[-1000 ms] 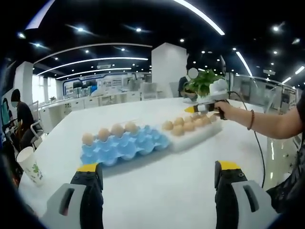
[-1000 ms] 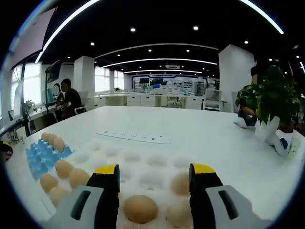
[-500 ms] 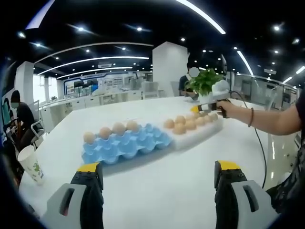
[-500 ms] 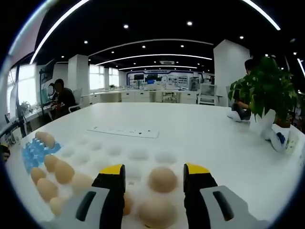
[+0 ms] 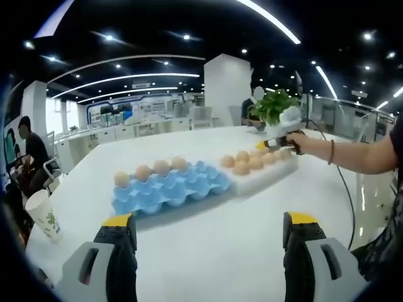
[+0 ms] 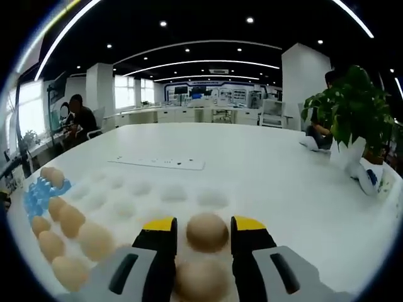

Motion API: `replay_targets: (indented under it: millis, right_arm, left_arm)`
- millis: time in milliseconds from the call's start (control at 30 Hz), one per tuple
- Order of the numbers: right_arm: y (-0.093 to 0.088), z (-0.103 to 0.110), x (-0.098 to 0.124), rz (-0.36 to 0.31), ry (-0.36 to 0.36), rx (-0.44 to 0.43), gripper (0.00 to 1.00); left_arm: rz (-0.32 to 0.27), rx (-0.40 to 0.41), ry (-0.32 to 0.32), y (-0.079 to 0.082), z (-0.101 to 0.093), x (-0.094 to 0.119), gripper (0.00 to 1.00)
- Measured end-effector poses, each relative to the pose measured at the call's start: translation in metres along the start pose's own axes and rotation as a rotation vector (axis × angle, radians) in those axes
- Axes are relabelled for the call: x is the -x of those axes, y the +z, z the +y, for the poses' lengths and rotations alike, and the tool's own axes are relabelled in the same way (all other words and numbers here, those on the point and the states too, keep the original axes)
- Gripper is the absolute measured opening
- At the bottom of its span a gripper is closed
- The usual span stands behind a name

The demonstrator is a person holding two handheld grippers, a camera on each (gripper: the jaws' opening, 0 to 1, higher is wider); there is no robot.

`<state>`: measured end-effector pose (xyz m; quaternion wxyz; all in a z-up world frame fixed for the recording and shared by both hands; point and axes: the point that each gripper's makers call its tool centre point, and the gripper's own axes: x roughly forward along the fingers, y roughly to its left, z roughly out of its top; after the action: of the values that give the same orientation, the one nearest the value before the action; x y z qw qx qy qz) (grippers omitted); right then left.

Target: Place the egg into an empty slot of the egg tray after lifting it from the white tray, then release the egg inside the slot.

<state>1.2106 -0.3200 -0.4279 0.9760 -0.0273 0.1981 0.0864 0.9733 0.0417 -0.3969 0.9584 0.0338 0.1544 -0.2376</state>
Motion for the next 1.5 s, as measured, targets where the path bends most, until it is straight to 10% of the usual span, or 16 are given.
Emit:
replay_targets:
  millis: [1500]
  right_arm:
    - [0.001,-0.009,-0.004,-0.030,-0.031,-0.134,0.27]
  left_arm:
    - [-0.009,0.013,0.015,-0.003,0.000,0.008,0.98]
